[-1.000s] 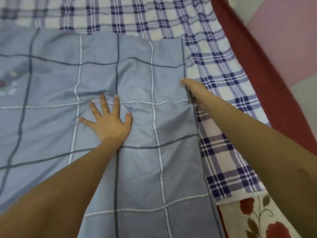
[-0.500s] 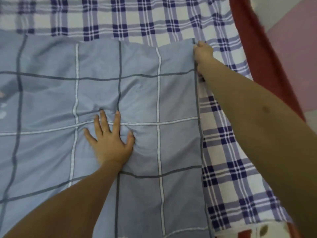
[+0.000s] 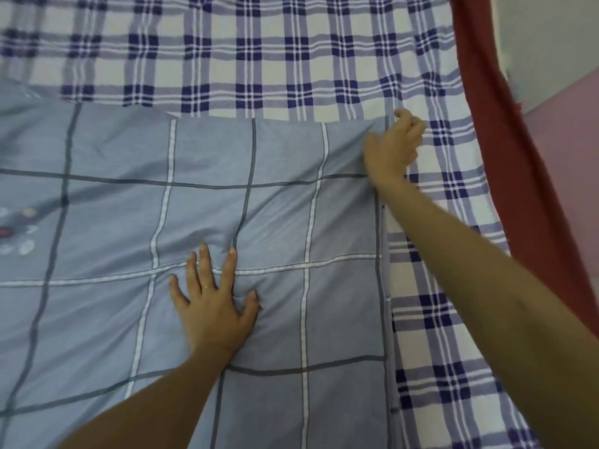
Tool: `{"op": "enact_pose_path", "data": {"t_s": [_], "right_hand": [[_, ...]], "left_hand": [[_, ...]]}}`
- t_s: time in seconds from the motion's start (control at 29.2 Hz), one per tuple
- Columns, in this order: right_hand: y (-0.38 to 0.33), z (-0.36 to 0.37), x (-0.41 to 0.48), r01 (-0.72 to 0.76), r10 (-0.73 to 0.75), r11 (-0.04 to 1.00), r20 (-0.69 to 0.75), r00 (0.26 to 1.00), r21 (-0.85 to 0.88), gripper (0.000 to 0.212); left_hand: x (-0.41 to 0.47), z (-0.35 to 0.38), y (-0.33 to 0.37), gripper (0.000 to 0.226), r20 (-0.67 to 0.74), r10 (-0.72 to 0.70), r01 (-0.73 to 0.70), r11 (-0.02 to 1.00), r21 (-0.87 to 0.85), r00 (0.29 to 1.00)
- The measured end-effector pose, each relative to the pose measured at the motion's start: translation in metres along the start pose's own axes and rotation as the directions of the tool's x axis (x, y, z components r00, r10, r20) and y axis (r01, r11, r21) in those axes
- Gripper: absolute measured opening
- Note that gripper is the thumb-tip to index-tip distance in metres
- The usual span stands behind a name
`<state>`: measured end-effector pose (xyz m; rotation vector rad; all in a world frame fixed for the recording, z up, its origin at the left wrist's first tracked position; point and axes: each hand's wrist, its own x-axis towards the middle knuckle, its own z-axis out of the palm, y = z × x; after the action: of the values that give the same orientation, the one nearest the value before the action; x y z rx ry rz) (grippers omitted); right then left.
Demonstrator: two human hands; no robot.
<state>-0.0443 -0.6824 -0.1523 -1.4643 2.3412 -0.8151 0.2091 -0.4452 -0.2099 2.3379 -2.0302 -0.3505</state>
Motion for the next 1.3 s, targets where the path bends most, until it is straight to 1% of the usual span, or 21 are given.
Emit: {"op": "enact_pose_path", "data": {"t_s": [0.03, 0.07, 0.1, 0.14, 0.17, 0.21, 0.24, 0.27, 0.34, 0.38, 0.41, 0.51, 0.58, 0.69, 0.79, 0.93, 1.03, 1.1, 1.2, 1.27, 1.3], "right_hand": [[-0.006, 0.005, -0.026, 0.238, -0.237, 0.971, -0.035, 0.971, 0.023, 0.043], [-0.008, 0.008, -0.058, 0.535, -0.539, 0.842, 0.082, 0.838, 0.071, 0.045], [-0.004, 0.016, -0.084, 0.821, -0.812, 0.560, 0.265, 0.520, 0.107, 0.047], [0.004, 0.024, -0.099, 0.963, -0.892, 0.221, 0.431, 0.137, 0.151, 0.050], [0.011, 0.029, -0.103, 0.982, -0.821, -0.012, 0.558, -0.117, 0.188, 0.053], [0.016, 0.032, -0.093, 0.982, -0.746, -0.078, 0.644, -0.172, 0.172, 0.057], [0.017, 0.039, -0.075, 0.997, -0.706, -0.002, 0.706, -0.060, 0.083, 0.061], [0.016, 0.044, -0.050, 0.979, -0.646, 0.195, 0.743, 0.174, -0.060, 0.063], [0.003, 0.048, 0.001, 0.675, -0.309, 0.603, 0.655, 0.689, -0.426, 0.065], [-0.010, 0.052, 0.020, 0.523, -0.163, 0.679, 0.588, 0.792, -0.515, 0.065], [-0.020, 0.051, 0.028, 0.461, -0.106, 0.696, 0.556, 0.824, -0.550, 0.064], [-0.057, 0.065, 0.008, 0.652, -0.405, 0.646, 0.547, 0.733, -0.396, 0.066], [-0.073, 0.078, -0.015, 0.677, -0.460, 0.695, 0.574, 0.677, -0.241, 0.080], [-0.087, 0.092, -0.017, 0.523, -0.337, 0.827, 0.564, 0.754, -0.206, 0.061], [-0.100, 0.102, -0.004, 0.524, -0.382, 0.831, 0.493, 0.782, -0.188, 0.027], [-0.097, 0.114, -0.004, 0.450, -0.376, 0.881, 0.360, 0.854, -0.146, 0.021], [-0.084, 0.107, -0.024, 0.437, -0.430, 0.899, 0.207, 0.879, 0.016, 0.027], [-0.071, 0.089, -0.058, 0.614, -0.613, 0.788, 0.147, 0.776, 0.043, 0.045], [-0.022, 0.048, -0.133, 0.907, -0.846, 0.419, 0.382, 0.373, 0.042, 0.053], [0.028, 0.022, -0.137, 0.976, -0.810, 0.195, 0.578, 0.102, 0.101, 0.058], [0.047, 0.013, -0.121, 0.983, -0.767, 0.169, 0.636, 0.084, 0.074, 0.060]], "left_hand": [[0.000, 0.000, -0.001, 0.075, 0.003, 0.001, -0.001, 1.000, 0.000, 1.000], [-0.002, 0.000, 0.000, 0.075, 0.008, 0.003, -0.003, 1.000, -0.002, 1.000], [-0.001, 0.000, 0.001, 0.075, 0.009, 0.004, -0.004, 1.000, -0.003, 1.000], [0.001, -0.001, 0.001, 0.075, 0.011, 0.002, -0.002, 1.000, -0.004, 1.000], [0.001, -0.001, -0.001, 0.075, 0.011, -0.002, 0.002, 1.000, -0.006, 1.000], [0.001, -0.001, 0.000, 0.075, 0.010, 0.000, 0.000, 1.000, -0.008, 1.000], [0.000, -0.002, -0.001, 0.076, 0.011, 0.002, -0.002, 1.000, -0.006, 1.000], [-0.001, -0.003, -0.001, 0.077, 0.015, 0.003, -0.003, 1.000, -0.003, 1.000], [0.000, -0.003, 0.000, 0.079, 0.018, 0.000, 0.000, 1.000, -0.010, 1.000], [0.001, -0.002, -0.002, 0.080, 0.015, -0.005, 0.005, 1.000, -0.015, 1.000], [0.000, -0.002, 0.000, 0.080, 0.017, -0.003, 0.004, 1.000, -0.029, 1.000], [0.002, -0.003, 0.000, 0.081, 0.025, 0.004, -0.003, 1.000, -0.029, 1.000], [0.003, -0.003, -0.002, 0.082, 0.042, 0.003, -0.003, 1.000, -0.008, 0.999], [0.003, -0.003, -0.003, 0.082, 0.059, -0.002, 0.003, 1.000, -0.004, 0.998], [0.003, -0.001, -0.005, 0.082, 0.063, -0.005, 0.006, 1.000, -0.005, 0.998], [0.003, 0.000, -0.007, 0.082, 0.039, 0.004, -0.004, 1.000, 0.000, 0.999], [0.004, 0.001, -0.006, 0.081, 0.024, 0.009, -0.009, 1.000, -0.012, 1.000], [0.003, 0.001, -0.005, 0.080, 0.032, 0.006, -0.006, 1.000, -0.013, 0.999], [0.004, 0.001, -0.005, 0.080, 0.022, 0.009, -0.008, 1.000, -0.012, 1.000], [0.006, 0.000, -0.005, 0.080, 0.014, 0.009, -0.008, 1.000, -0.015, 1.000], [0.006, 0.001, -0.006, 0.080, 0.018, 0.010, -0.010, 1.000, -0.021, 1.000]]}}
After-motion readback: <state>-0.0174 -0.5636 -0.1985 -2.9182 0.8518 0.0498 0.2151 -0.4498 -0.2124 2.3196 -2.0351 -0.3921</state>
